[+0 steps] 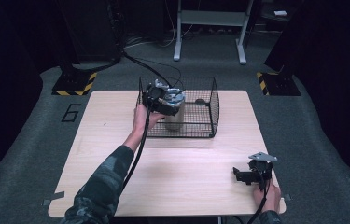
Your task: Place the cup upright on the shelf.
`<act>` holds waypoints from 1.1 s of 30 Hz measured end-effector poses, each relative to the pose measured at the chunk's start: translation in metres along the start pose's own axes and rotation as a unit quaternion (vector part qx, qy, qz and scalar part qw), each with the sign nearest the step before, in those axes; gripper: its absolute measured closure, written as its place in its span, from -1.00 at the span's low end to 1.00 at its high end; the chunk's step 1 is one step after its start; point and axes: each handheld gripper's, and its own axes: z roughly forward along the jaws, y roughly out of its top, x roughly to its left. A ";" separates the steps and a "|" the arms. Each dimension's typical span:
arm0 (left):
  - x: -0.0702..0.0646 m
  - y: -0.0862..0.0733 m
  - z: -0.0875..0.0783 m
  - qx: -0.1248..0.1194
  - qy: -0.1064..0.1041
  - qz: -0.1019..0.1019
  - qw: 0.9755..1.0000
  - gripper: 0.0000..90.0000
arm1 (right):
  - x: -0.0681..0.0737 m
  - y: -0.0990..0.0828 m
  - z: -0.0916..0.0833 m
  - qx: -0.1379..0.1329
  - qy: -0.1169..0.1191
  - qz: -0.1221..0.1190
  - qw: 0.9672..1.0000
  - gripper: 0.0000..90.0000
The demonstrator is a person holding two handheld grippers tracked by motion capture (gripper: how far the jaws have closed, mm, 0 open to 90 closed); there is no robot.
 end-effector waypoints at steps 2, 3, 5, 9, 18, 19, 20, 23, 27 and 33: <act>0.000 0.000 -0.005 -0.009 0.004 -0.005 1.000 -1.00 | 0.000 0.000 0.000 0.002 0.000 -0.002 1.000 -1.00; 0.001 -0.001 -0.008 -0.011 0.005 -0.006 1.000 -1.00 | 0.000 0.000 0.000 0.001 0.000 -0.003 1.000 -1.00; 0.002 -0.004 -0.014 -0.010 0.008 -0.004 1.000 -1.00 | -0.001 0.000 0.000 0.001 0.000 -0.004 1.000 -1.00; 0.003 -0.012 -0.035 -0.008 0.018 0.002 1.000 -1.00 | 0.000 0.000 0.000 0.001 0.000 -0.001 1.000 -1.00; 0.017 -0.036 -0.081 -0.002 0.038 0.010 0.999 -1.00 | 0.000 0.000 0.000 0.001 0.000 0.002 1.000 -1.00; 0.018 -0.039 -0.087 0.002 0.039 0.013 0.999 -1.00 | 0.000 0.000 0.000 0.001 0.000 0.000 1.000 -1.00; 0.019 -0.042 -0.092 0.001 0.042 0.015 0.999 -1.00 | 0.000 0.000 0.000 0.001 0.000 0.002 1.000 -1.00; 0.022 -0.052 -0.106 -0.004 0.046 0.017 0.999 -1.00 | 0.000 0.000 0.000 0.001 0.000 0.002 1.000 -1.00; 0.024 -0.068 -0.122 -0.005 0.054 0.017 0.998 -1.00 | 0.000 0.000 0.000 0.001 0.000 0.002 1.000 -1.00; 0.029 -0.099 -0.141 -0.002 0.073 0.010 0.997 -1.00 | 0.000 0.000 0.000 0.001 0.000 0.002 1.000 -1.00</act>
